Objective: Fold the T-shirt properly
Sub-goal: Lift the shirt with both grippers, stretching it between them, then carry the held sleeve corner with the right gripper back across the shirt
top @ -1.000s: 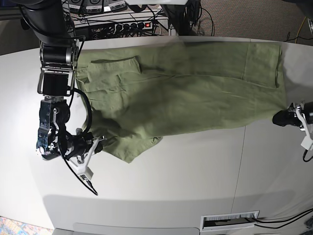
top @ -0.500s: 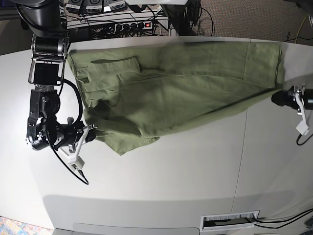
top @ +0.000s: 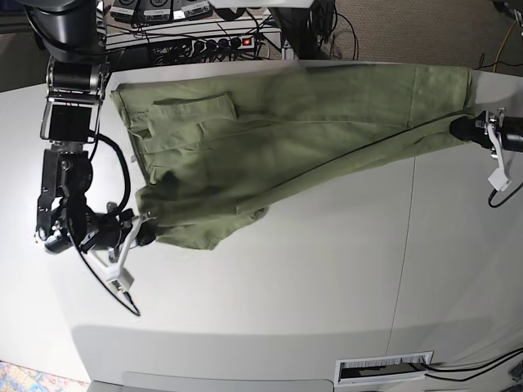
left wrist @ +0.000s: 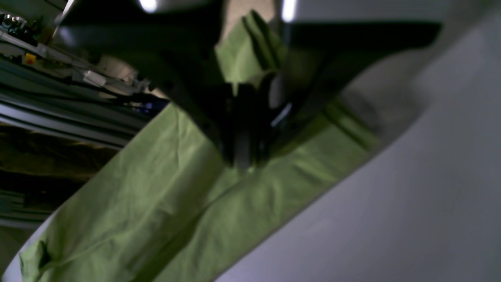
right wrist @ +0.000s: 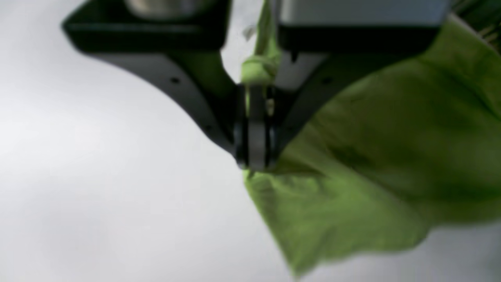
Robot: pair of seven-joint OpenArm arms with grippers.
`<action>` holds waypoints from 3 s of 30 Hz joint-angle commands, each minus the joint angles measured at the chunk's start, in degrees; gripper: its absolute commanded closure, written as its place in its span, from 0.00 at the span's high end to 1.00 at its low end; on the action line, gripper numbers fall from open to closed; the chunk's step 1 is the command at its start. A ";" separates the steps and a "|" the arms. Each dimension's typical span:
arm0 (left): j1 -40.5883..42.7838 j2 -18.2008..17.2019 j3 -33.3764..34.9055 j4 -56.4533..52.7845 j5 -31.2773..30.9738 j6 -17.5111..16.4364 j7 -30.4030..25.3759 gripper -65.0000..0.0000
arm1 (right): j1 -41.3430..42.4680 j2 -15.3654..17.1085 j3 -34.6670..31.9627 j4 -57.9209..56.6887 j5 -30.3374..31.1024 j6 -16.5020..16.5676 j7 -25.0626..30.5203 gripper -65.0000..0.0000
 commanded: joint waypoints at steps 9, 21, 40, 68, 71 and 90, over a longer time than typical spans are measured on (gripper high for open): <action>-0.72 -1.79 -0.52 0.63 -1.34 0.16 0.08 0.00 | 4.76 4.98 0.24 1.16 0.90 0.11 2.16 0.00; 0.00 -2.60 -0.52 0.63 -1.34 0.16 0.08 0.00 | 1.99 5.14 0.24 1.16 7.43 0.98 -0.98 0.00; 2.12 -3.78 -0.52 0.63 -1.34 0.16 0.08 0.00 | -1.40 5.29 0.24 4.44 14.12 4.92 -0.98 0.00; 2.12 -3.80 -0.52 0.63 -1.34 0.16 0.08 0.00 | -6.99 12.81 0.24 5.55 28.33 6.02 -0.98 0.00; 2.12 -3.80 -0.52 0.63 -1.34 0.16 0.08 0.00 | -7.17 15.28 0.24 5.55 31.85 6.02 -0.98 0.00; 2.10 -3.82 -0.52 0.79 -1.34 0.16 0.08 0.00 | -7.63 15.45 0.24 5.55 35.21 6.02 -0.98 0.00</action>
